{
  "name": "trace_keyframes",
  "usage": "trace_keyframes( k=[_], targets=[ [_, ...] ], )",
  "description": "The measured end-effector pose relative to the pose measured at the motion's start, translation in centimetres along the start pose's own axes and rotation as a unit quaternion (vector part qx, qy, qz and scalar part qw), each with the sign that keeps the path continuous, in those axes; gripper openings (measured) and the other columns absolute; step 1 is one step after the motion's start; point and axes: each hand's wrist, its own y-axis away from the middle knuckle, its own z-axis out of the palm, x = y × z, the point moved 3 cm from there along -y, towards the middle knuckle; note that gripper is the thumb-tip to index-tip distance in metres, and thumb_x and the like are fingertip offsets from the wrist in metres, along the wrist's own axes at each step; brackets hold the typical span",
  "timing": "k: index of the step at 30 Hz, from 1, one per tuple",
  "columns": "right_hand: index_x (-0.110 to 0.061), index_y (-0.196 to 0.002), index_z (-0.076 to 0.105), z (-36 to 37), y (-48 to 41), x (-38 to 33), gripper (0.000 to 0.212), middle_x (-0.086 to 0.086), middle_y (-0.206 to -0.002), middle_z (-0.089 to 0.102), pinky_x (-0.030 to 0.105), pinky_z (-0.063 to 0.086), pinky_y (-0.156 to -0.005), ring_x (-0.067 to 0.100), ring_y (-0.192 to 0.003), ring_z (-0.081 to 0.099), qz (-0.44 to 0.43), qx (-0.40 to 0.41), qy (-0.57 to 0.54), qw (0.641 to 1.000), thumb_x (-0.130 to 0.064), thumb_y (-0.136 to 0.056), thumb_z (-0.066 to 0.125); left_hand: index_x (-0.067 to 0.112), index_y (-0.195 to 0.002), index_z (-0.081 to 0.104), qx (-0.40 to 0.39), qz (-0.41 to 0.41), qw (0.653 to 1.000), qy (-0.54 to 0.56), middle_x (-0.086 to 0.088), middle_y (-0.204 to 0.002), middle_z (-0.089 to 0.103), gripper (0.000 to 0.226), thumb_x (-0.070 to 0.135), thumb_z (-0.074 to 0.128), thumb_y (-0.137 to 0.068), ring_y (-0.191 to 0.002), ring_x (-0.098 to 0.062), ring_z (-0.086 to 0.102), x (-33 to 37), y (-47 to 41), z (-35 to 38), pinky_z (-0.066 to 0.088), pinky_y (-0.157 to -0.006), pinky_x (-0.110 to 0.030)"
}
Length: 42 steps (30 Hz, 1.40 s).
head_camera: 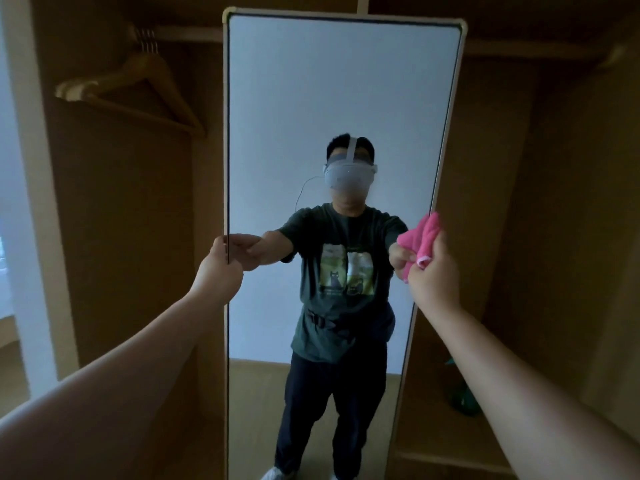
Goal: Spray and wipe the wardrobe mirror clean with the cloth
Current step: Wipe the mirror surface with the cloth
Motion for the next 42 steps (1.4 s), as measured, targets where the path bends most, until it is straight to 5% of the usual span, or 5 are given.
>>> trace_keyframes(
  k=[6,11,21,28,42],
  targets=[
    [-0.037,-0.121,0.041,0.4,0.7,0.3,0.047,-0.024,-0.085,0.046,0.030,0.051,-0.080,0.009,-0.085,0.057,0.015,0.017,0.005,1.000,-0.003,-0.091,0.055,0.026,-0.131,0.045,-0.037,0.006,0.999,0.018,-0.005,-0.103,0.063,0.054,-0.002,0.043,-0.085,-0.076,-0.021,0.066,-0.9,-0.1,-0.4,0.047,-0.044,-0.025],
    [-0.014,-0.132,0.045,0.4,1.6,0.8,0.043,-0.024,-0.085,0.047,0.017,0.042,-0.072,0.007,-0.085,0.052,0.009,0.027,0.015,0.999,-0.005,-0.092,0.056,0.032,-0.128,0.051,-0.051,0.026,0.998,0.022,-0.002,-0.109,0.065,0.059,-0.004,0.041,-0.081,-0.088,-0.017,0.065,-1.3,0.1,-0.5,0.059,-0.062,-0.038],
    [-0.020,-0.147,0.031,0.7,3.7,2.2,0.061,0.010,-0.116,0.062,0.026,0.046,-0.080,0.028,-0.105,0.063,0.063,-0.020,0.016,0.998,-0.005,-0.093,0.056,0.028,-0.132,0.046,-0.065,0.021,0.998,0.001,-0.001,-0.106,0.063,0.072,-0.012,0.043,-0.073,-0.076,-0.015,0.063,-2.7,0.5,-0.2,0.047,-0.042,-0.023],
    [-0.025,-0.151,0.022,1.0,4.3,3.2,0.072,0.012,-0.126,0.060,0.031,0.048,-0.086,0.030,-0.110,0.062,0.073,-0.030,0.020,0.997,-0.007,-0.092,0.059,0.029,-0.131,0.045,-0.094,0.025,0.995,0.019,-0.001,-0.113,0.064,0.074,-0.012,0.044,-0.069,-0.090,-0.025,0.066,-3.9,1.0,0.0,0.059,-0.061,-0.051],
    [-0.024,-0.152,0.022,1.9,6.9,5.5,0.074,0.014,-0.127,0.060,0.033,0.048,-0.085,0.032,-0.112,0.061,0.091,-0.034,0.031,0.995,-0.001,-0.091,0.056,0.021,-0.139,0.036,-0.129,-0.015,0.991,-0.005,-0.008,-0.120,0.060,0.070,-0.011,0.047,-0.078,-0.082,-0.020,0.066,-9.1,2.5,2.2,0.050,-0.046,-0.026]
  ],
)
